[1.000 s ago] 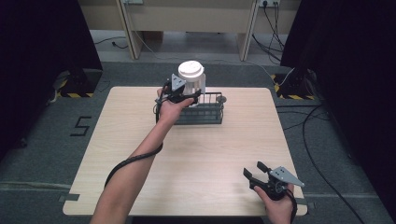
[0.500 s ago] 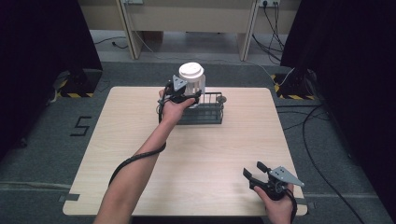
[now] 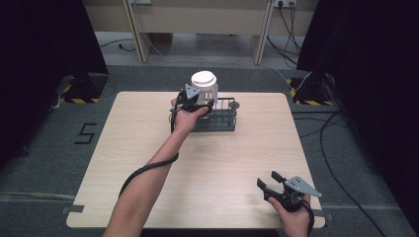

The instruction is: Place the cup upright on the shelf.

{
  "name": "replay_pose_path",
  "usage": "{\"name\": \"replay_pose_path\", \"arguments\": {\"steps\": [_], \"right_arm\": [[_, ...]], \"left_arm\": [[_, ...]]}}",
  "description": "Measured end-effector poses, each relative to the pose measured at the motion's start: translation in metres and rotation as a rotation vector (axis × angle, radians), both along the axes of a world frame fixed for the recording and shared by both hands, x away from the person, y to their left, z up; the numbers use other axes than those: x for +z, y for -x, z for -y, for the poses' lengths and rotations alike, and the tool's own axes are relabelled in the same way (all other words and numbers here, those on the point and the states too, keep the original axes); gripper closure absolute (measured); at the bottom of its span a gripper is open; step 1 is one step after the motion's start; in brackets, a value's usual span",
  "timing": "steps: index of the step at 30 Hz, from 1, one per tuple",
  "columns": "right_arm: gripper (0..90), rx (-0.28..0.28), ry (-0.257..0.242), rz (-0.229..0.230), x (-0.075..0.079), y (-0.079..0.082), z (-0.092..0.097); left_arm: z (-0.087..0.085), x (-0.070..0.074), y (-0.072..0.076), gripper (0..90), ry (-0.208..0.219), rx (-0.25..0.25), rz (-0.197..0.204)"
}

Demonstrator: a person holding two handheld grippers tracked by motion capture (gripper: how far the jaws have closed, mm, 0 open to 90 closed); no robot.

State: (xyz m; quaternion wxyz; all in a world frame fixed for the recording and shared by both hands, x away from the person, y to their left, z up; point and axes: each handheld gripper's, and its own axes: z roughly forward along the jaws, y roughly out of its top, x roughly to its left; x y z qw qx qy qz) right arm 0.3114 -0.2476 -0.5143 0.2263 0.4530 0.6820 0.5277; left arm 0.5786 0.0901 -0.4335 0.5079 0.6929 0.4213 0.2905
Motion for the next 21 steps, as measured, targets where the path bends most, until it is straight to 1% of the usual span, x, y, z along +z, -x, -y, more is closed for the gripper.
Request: {"name": "replay_pose_path", "arguments": {"steps": [15, 21], "right_arm": [[31.0, 0.003, -0.002, -0.004, 0.0001, 0.0002, 0.0], [31.0, 0.003, -0.001, -0.007, 0.0, -0.0001, 0.0001]], "left_arm": [[0.0064, -0.0107, -0.0002, 17.1, -0.011, -0.002, -0.031], [0.0054, -0.0106, 0.0005, 17.0, -0.006, -0.005, -0.04]]}}
